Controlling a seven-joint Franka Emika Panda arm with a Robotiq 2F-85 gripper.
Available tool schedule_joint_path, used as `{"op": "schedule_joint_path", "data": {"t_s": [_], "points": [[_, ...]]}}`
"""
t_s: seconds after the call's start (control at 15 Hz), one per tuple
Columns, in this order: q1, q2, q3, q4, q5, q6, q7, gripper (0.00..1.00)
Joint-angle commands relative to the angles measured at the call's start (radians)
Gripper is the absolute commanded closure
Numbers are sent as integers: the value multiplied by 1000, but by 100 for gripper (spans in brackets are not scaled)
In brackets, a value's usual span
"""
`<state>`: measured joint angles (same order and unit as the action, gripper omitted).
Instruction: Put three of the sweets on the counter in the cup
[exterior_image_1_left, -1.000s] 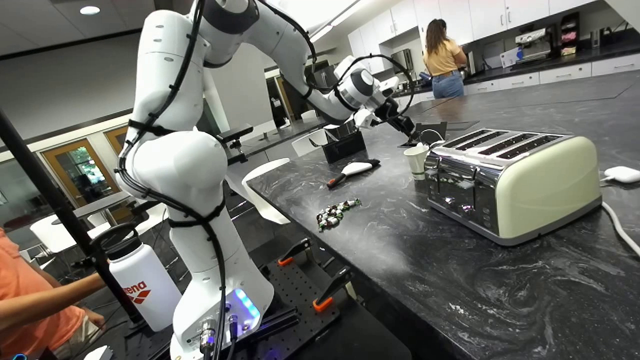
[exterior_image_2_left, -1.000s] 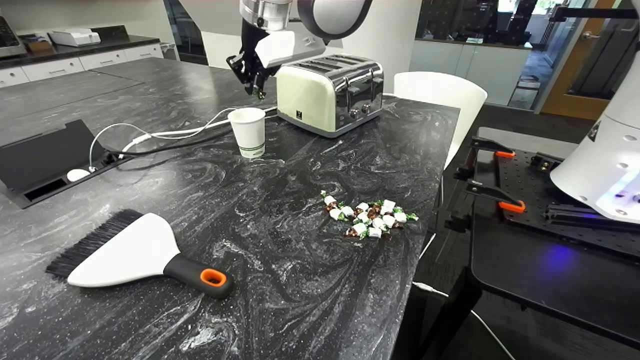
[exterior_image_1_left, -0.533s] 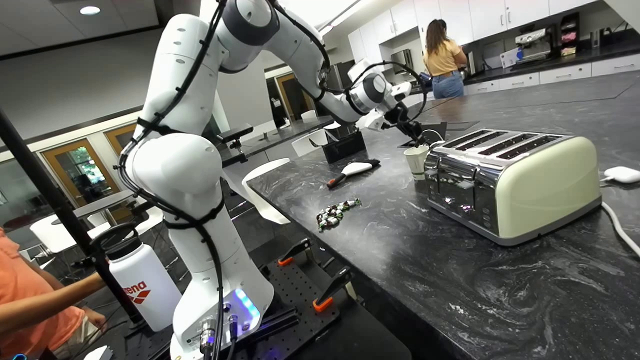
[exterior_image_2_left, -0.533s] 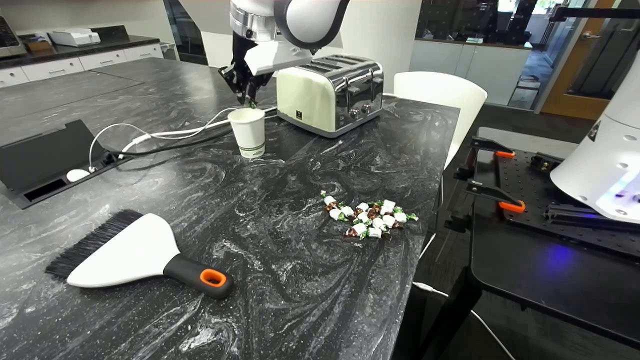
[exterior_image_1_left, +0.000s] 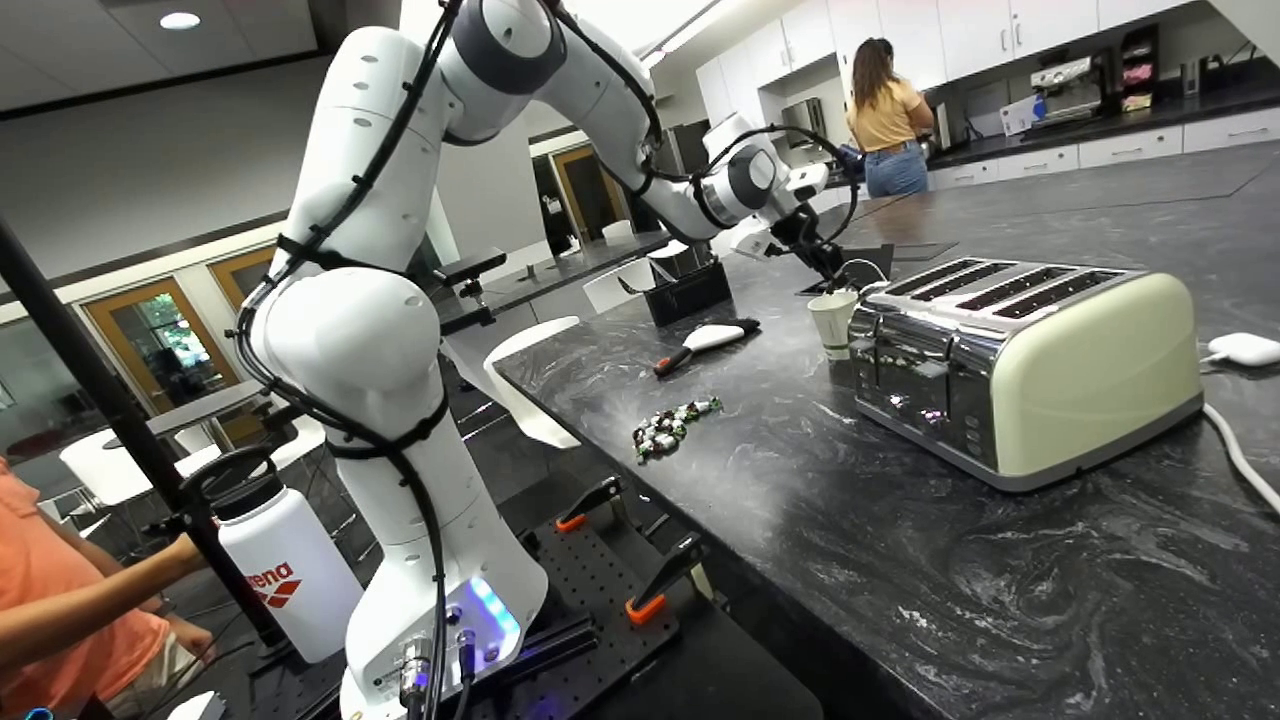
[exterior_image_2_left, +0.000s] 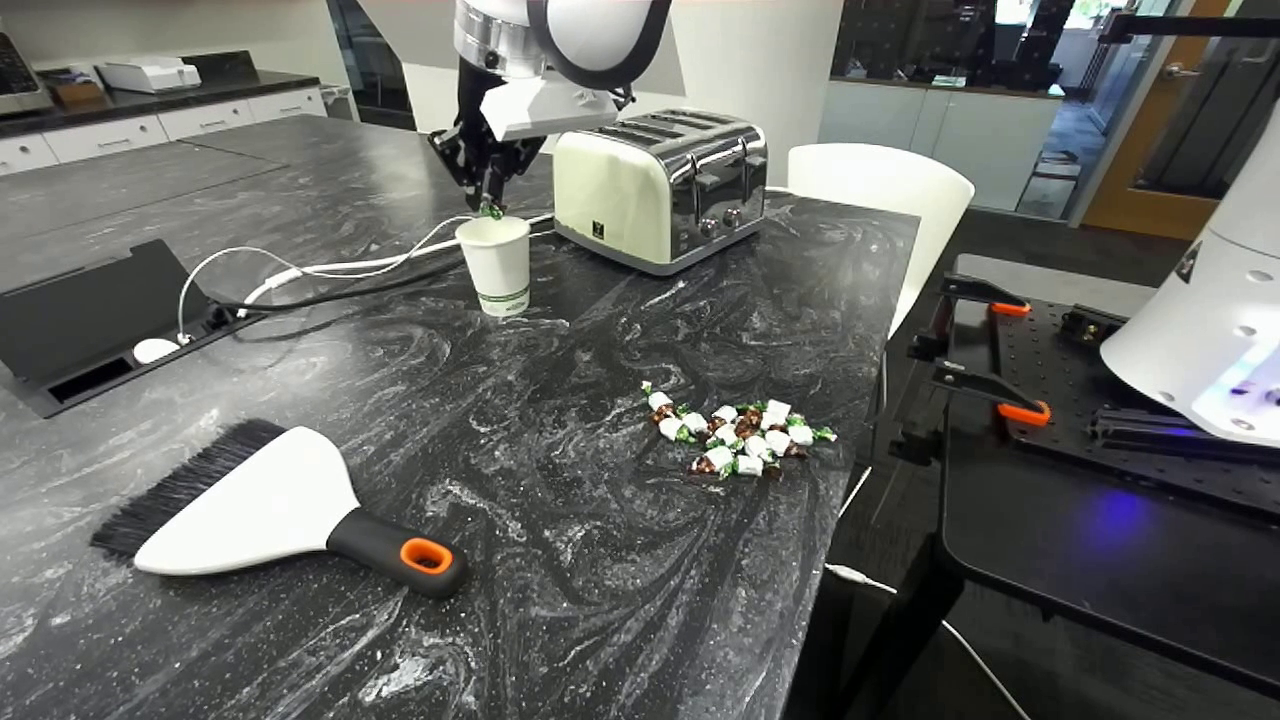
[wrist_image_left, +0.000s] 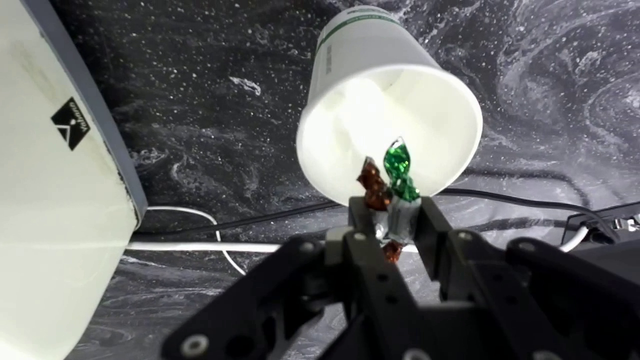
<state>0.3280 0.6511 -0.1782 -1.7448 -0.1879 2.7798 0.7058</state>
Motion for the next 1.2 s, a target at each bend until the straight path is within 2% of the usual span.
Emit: {"op": "schedule_joint_path", "data": {"t_s": [0.0, 0.07, 0.13, 0.27, 0.6, 0.8, 1.0, 1.13], "points": [[-18, -12, 25, 13, 43, -64, -51, 93], [-20, -11, 28, 13, 51, -75, -57, 93], [-22, -11, 30, 14, 54, -85, -58, 49], [-24, -10, 33, 16, 57, -102, -56, 41], [-8, -28, 21, -6, 42, -81, -42, 2], [5, -96, 27, -68, 32, -75, -52, 0], [25, -221, 37, -195, 13, -49, -81, 0], [60, -320, 21, -296, -38, -68, -68, 0]]}}
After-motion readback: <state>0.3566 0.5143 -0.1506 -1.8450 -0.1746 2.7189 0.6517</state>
